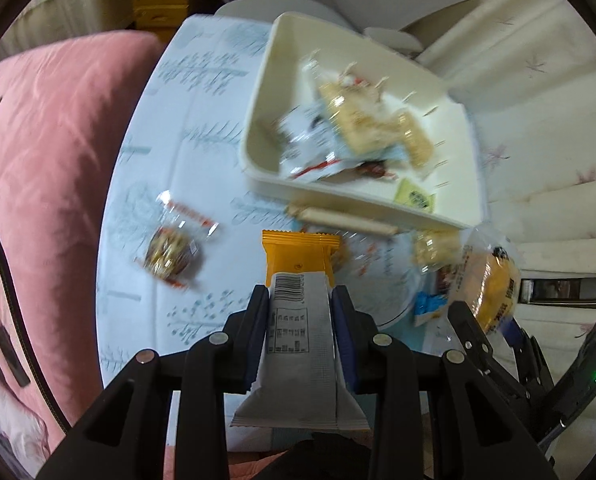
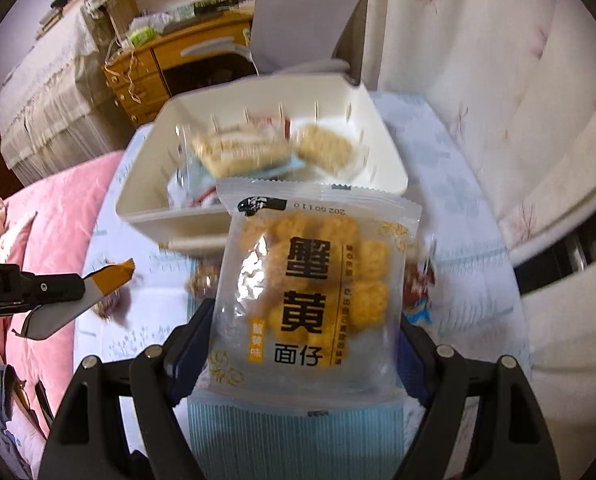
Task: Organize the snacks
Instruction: 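Lift and carry the bar and crab-roe bag over the white bin, then open both grippers to drop the bar and crab-roe bag into the bin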
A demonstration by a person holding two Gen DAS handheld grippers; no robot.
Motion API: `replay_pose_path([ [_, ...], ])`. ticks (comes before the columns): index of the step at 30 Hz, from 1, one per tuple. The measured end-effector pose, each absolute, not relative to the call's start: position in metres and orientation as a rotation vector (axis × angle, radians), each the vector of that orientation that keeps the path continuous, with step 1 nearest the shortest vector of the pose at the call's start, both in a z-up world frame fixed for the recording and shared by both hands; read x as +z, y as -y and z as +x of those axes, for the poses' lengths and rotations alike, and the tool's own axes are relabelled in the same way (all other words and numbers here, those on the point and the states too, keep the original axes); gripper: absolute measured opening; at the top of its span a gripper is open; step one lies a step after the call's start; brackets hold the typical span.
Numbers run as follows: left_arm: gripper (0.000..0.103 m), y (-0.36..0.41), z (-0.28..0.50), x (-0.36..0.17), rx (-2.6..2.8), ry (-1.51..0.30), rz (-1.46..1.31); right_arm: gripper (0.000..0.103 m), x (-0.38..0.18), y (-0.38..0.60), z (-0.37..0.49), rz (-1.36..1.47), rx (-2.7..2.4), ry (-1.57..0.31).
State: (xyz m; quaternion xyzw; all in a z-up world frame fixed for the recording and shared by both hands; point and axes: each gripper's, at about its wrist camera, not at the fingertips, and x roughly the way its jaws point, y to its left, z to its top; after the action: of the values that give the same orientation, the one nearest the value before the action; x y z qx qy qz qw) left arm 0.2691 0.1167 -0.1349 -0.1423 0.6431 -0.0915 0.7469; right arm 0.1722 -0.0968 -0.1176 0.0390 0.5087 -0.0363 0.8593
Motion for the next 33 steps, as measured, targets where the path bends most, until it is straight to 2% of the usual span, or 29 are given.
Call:
replay_pose_path([
  [13,0.031,-0.047,0.327,-0.104,-0.251,-1.33,-0.263,0.081,-0.098,0.145,0.241,0.14,0.028,-0.963],
  [27,0.031,0.01,0.376,-0.136,-0.373,-1.198,-0.271,0.083,-0.138,0.169,0.289,0.125,0.157,-0.939],
  [30,0.049,0.01,0.379,-0.148,-0.384,-1.217,-0.286,0.085,-0.149,0.177,0.295,0.165,0.14,-0.952],
  [33,0.051,0.007,0.379,-0.159,-0.362,-1.255,-0.277,0.085,-0.155,0.183,0.298,0.202,0.127,-0.959],
])
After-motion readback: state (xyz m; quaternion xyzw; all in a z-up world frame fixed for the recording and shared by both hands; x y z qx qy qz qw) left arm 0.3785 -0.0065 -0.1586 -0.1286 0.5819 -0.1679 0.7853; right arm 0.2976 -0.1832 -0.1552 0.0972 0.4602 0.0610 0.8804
